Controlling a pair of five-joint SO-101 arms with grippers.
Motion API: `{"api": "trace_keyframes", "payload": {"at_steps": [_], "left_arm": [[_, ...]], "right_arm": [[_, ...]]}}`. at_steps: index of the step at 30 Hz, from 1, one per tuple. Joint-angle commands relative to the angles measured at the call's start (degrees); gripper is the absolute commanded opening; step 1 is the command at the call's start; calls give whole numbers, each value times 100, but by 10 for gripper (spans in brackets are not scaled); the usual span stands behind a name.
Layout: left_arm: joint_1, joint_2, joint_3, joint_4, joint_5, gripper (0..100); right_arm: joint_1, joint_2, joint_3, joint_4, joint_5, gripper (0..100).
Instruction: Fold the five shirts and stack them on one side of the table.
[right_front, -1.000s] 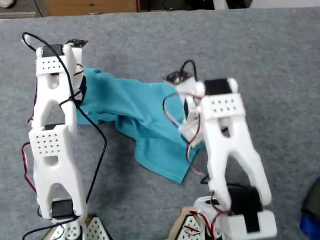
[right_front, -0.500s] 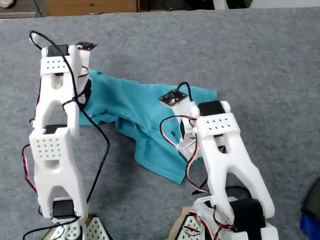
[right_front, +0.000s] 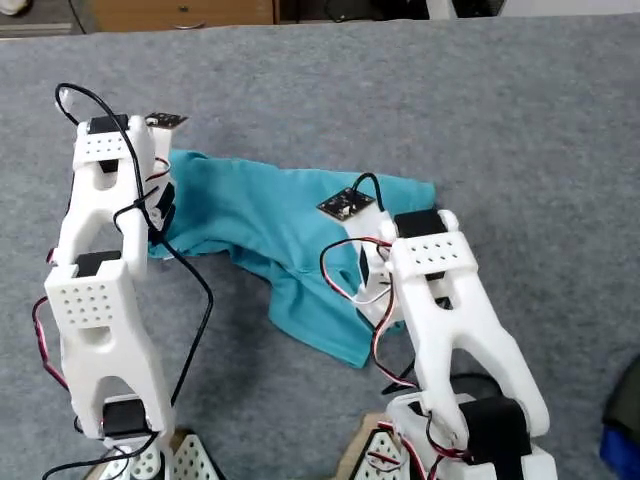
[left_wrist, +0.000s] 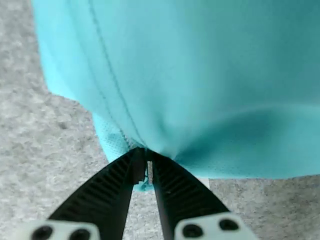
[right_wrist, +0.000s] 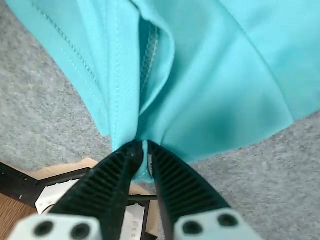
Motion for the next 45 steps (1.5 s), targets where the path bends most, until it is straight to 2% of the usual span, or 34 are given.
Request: {"api": "trace_keyframes", "payload": {"at_steps": [1, 9, 11, 14, 17, 24, 28, 31, 34, 37, 38, 41, 45], "left_arm": [[-88, -409, -176, -26, -9, 18], [-220, -409, -554, 0, -35, 19], [-220, -409, -554, -18, -35, 27], [-211, -418, -571, 9, 273, 148], [-237, -602, -914, 202, 765, 256], [-18, -1042, -2409, 897, 958, 318], [255, -1033, -3059, 914, 1873, 318], [686, -752, -3015, 888, 2048, 309], [949, -189, -3024, 492, 2057, 212], [941, 462, -3024, -264, 2198, 64], [897, 655, -3024, -448, 2347, 16], [826, 1156, -3033, -870, 2681, 34], [721, 1587, -3033, -1222, 2655, 20]], "right_arm": [[-31, -268, 13, -18, 62, 5], [-57, -268, 127, -35, 62, 9], [-22, -295, 154, -9, 62, 44], [92, -312, 66, 0, 26, 121], [110, -312, -365, 299, 53, 132], [136, -295, -1877, 923, 53, 134], [136, -145, -2554, 448, 18, 131], [136, 268, -2624, -448, 9, 130], [145, 1033, -2624, -1451, -255, 108], [171, 1930, -2774, -2374, -747, 9], [242, 2237, -2879, -2576, -870, 4], [549, 3073, -3371, -2769, -1284, 15], [1042, 4048, -4136, -2769, -1407, 15]]}}
